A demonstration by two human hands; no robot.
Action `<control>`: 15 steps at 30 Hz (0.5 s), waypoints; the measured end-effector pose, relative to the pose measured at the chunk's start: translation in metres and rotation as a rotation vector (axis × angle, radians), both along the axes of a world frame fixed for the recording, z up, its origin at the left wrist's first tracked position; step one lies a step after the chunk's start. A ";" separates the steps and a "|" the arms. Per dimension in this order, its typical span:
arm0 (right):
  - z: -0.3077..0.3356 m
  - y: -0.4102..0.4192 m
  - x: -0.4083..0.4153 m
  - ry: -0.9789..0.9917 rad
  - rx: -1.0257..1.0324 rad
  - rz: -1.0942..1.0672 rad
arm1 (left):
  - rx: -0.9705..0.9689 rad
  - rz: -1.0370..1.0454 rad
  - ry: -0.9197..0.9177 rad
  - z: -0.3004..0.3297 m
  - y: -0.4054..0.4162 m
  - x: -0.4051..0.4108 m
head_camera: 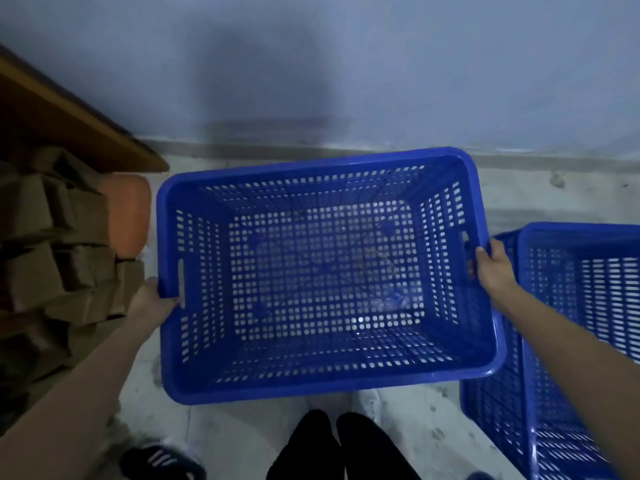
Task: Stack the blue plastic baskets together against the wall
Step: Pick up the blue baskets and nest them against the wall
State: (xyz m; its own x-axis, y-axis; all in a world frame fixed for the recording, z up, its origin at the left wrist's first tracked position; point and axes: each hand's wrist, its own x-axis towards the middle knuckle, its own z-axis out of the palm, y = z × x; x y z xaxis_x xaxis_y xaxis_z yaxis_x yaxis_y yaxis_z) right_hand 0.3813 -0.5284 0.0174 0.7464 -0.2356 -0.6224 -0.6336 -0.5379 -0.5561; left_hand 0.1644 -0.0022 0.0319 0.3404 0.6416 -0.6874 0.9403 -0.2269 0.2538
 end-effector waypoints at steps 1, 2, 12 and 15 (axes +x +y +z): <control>0.006 -0.002 0.008 -0.013 0.005 -0.015 | 0.011 -0.017 -0.013 0.003 -0.001 0.013; 0.011 -0.004 0.016 -0.026 0.009 -0.031 | 0.020 -0.027 -0.028 0.006 0.000 0.024; 0.010 0.016 0.081 -0.102 -0.033 -0.078 | -0.074 -0.092 -0.002 -0.021 0.023 0.114; -0.005 0.022 0.094 -0.073 -0.061 -0.107 | -0.089 -0.091 0.034 -0.037 0.031 0.131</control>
State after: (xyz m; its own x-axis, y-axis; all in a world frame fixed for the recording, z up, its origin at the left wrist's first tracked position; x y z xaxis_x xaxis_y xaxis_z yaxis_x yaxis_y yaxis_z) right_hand 0.4757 -0.5066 0.0129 0.7578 -0.3523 -0.5492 -0.6481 -0.5038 -0.5711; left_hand 0.2954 0.0292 -0.0049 0.3697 0.5450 -0.7525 0.9253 -0.2893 0.2451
